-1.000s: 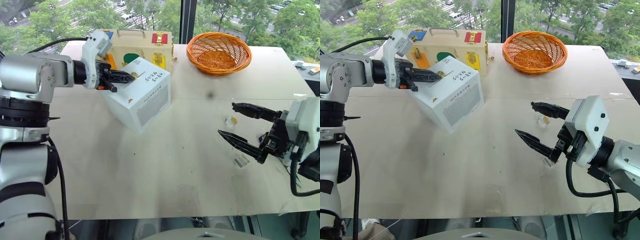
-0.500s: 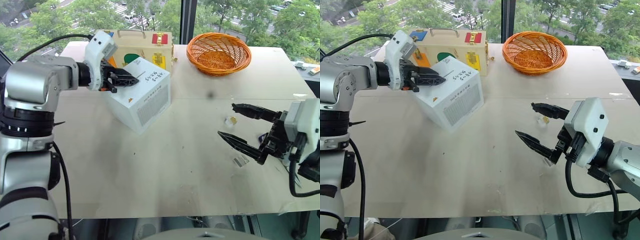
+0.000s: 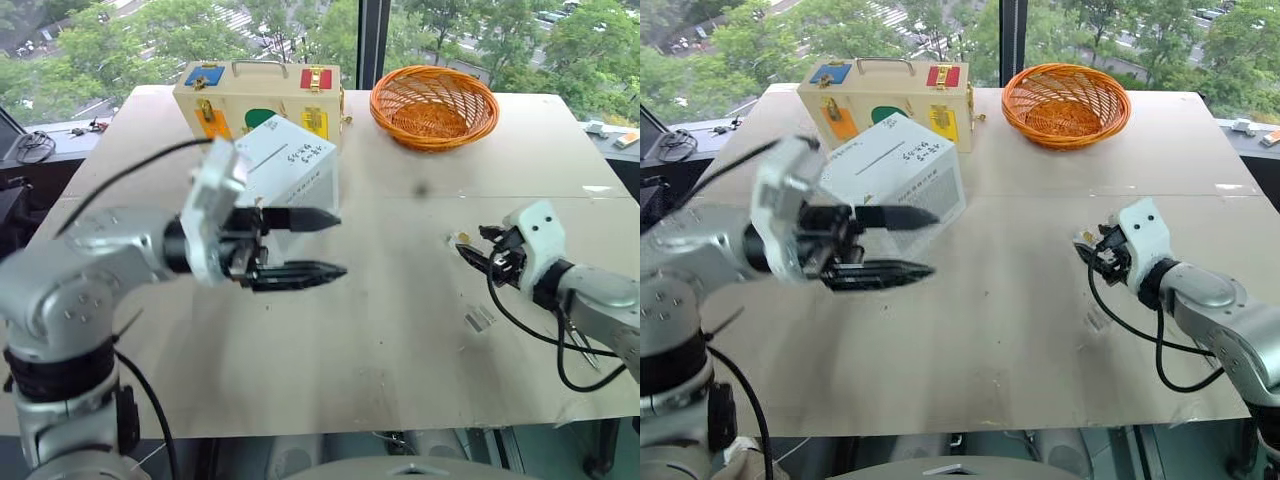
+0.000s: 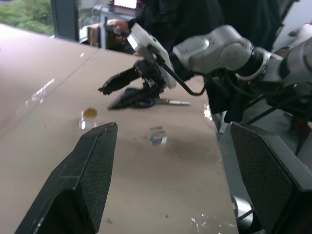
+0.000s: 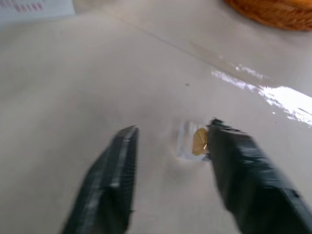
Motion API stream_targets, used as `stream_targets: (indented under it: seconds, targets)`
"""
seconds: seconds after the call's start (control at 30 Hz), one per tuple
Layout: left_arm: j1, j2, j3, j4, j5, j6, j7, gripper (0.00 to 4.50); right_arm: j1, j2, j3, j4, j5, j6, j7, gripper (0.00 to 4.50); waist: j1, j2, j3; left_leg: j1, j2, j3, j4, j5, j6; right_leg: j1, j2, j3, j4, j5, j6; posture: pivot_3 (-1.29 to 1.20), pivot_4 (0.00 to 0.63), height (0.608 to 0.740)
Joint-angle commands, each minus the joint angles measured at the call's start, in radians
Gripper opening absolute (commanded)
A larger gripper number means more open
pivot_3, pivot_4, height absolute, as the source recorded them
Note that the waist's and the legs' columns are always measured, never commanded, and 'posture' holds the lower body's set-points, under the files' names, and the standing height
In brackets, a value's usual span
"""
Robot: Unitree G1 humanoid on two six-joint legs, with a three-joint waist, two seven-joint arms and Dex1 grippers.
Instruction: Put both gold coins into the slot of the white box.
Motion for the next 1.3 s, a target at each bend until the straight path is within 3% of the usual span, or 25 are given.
stream_targets:
  seconds: [0.03, 0.17, 0.27, 0.67, 0.8, 1.3]
  targets:
    - [0.077, -0.011, -0.023, -0.071, 0.051, -0.107, 0.04, 3.73, -0.075, 0.039, 0.012, 0.096, -0.067, 0.018, 0.028, 2.04, -0.002, 0.0, 0.0, 0.0, 0.0, 0.0, 0.0, 0.0, 0.0, 0.0, 0.001, 0.0, 0.0, 0.0, 0.0, 0.0, 0.15, 0.74]
    - [0.157, -0.009, -0.05, -0.088, 0.097, -0.179, 0.057, 3.73, -0.11, 0.071, 0.018, 0.168, -0.119, 0.035, 0.056, 2.04, -0.001, 0.0, 0.0, -0.001, 0.0, 0.001, 0.0, 0.0, 0.0, 0.0, 0.0, 0.001, -0.001, 0.0, 0.0, 0.0, 0.15, 0.74]
    - [0.194, -0.013, -0.045, -0.11, 0.076, -0.188, 0.091, 3.73, -0.12, 0.091, 0.009, 0.183, -0.139, 0.048, 0.078, 1.19, -0.001, 0.0, 0.0, -0.001, 0.0, 0.0, 0.0, 0.0, 0.0, 0.0, 0.0, 0.001, -0.001, 0.002, 0.003, 0.0, 0.15, 0.74]
    - [0.175, 0.014, -0.044, -0.11, -0.016, -0.174, 0.201, 3.73, -0.133, 0.14, -0.006, 0.204, -0.198, 0.071, 0.137, 1.19, -0.004, 0.0, 0.0, -0.001, 0.0, 0.0, 0.0, 0.0, 0.0, 0.0, 0.0, 0.0, -0.001, 0.002, 0.003, 0.0, 0.15, 0.74]
    - [0.171, 0.017, -0.045, -0.096, -0.017, -0.182, 0.206, 3.73, -0.131, 0.155, -0.008, 0.222, -0.226, 0.058, 0.142, 0.04, -0.004, 0.0, 0.0, -0.001, 0.0, 0.0, -0.001, 0.0, 0.0, 0.0, 0.001, 0.0, -0.001, 0.002, 0.003, 0.0, 0.15, 0.74]
    - [0.246, 0.009, -0.054, -0.07, 0.036, -0.265, 0.191, 3.73, -0.143, 0.193, -0.088, 0.203, -0.246, 0.04, 0.179, 0.04, -0.002, 0.001, 0.0, -0.002, 0.0, 0.0, -0.001, 0.0, 0.0, 0.0, 0.0, 0.0, -0.002, 0.002, 0.003, 0.0, 0.15, 0.74]
